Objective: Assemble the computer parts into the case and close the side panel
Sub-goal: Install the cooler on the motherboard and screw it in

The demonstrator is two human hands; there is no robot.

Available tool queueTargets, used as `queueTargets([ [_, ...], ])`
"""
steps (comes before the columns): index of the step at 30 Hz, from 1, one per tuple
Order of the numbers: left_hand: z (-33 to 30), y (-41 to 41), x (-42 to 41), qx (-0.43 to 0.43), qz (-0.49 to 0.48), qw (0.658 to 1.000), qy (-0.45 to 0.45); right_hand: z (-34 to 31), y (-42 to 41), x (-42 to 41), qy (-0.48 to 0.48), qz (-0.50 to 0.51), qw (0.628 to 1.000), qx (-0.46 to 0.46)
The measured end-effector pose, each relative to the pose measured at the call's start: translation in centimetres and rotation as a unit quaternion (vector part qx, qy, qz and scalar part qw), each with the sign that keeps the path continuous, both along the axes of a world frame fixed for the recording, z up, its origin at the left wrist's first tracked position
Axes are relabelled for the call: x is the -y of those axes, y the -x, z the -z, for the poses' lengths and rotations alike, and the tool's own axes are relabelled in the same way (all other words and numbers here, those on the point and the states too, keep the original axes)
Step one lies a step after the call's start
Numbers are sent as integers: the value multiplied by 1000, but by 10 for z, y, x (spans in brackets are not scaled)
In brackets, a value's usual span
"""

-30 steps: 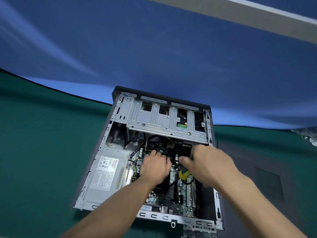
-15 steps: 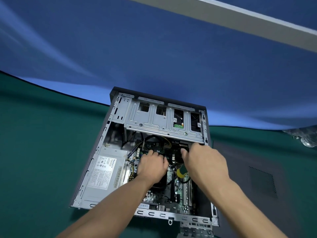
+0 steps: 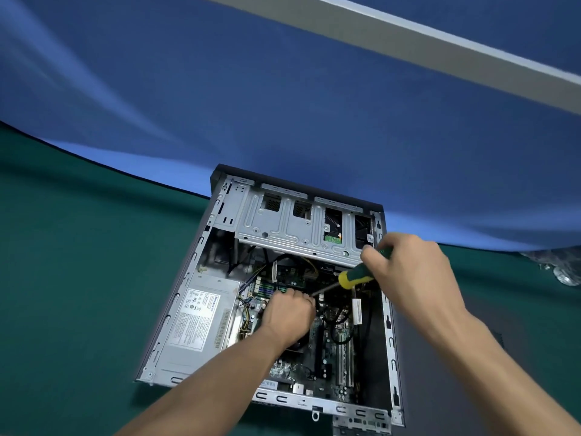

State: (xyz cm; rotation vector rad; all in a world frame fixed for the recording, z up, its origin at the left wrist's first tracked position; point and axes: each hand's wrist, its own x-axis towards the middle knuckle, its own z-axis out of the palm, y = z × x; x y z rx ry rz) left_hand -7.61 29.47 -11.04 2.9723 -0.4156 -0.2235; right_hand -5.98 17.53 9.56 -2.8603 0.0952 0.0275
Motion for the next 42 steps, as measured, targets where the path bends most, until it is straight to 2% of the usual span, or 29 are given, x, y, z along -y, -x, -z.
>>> queueTargets([
  [7, 0, 2, -5, 12, -3, 998, 54, 12, -8, -28, -78, -60, 995, 5],
  [11, 0, -2, -3, -31, 24, 999, 18, 26, -10, -38, -72, -97, 992, -20],
  [20, -4, -1, 4, -18, 103, 993, -61, 45, -16, -45, -44, -133, 989, -47],
  [26, 0, -2, 4, -55, 38, 998, 18, 50, -16, -48, -50, -149, 986, -64],
  [36, 7, -2, 4, -39, 31, 998, 48, 50, -12, -50, -43, -145, 987, -61],
  [42, 8, 0, 2, -15, 28, 995, 93, 41, -14, -60, 47, -202, 975, -85],
])
